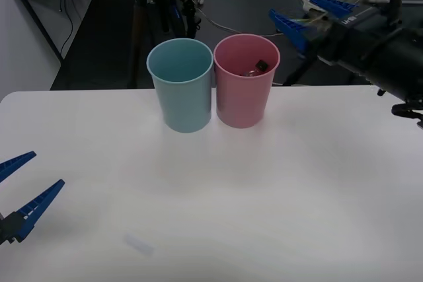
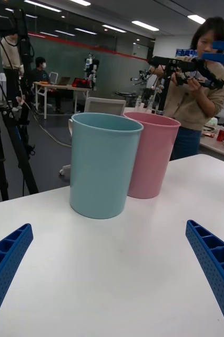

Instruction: Grasp the object on the table and drop it into the matching bin: aluminum can to the light blue bin, PET bottle to the pink bin.

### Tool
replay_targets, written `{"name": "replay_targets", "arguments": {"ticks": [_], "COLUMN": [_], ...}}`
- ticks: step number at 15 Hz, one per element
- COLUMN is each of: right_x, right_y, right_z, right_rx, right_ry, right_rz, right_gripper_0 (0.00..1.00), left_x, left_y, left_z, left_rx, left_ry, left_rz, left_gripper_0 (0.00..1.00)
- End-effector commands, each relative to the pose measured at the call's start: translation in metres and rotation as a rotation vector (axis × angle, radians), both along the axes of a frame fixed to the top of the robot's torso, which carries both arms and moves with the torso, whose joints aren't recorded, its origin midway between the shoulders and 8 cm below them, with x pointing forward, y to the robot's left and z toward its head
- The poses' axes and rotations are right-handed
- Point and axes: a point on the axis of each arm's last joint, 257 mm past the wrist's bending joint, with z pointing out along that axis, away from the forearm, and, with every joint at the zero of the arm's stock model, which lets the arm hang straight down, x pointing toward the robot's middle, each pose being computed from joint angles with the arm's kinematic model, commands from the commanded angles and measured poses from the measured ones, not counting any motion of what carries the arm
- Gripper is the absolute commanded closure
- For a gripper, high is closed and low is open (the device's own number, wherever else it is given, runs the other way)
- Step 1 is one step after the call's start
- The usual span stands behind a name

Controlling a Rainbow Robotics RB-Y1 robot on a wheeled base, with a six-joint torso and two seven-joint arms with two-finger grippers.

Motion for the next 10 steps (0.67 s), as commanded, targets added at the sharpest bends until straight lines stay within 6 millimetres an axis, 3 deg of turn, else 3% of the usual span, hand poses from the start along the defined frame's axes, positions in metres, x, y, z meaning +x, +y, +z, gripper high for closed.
{"name": "replay_targets", "arguments": {"ticks": [1,10], "right_x": [-0.015,-0.054], "right_y": [-0.024,-0.083], "right_z": [-0.017,-0.098], "right_rx": [0.0,0.02], "right_ry": [-0.012,0.071], "right_rz": [-0.024,-0.104], "right_gripper_0": [0.0,0.0], "left_x": [0.0,0.0], "left_y": [0.0,0.0], "left_z": [0.0,0.0], "left_rx": [0.0,0.0], "left_ry": [0.0,0.0], "left_rz": [0.0,0.0], "left_gripper_0": [0.0,0.0]}}
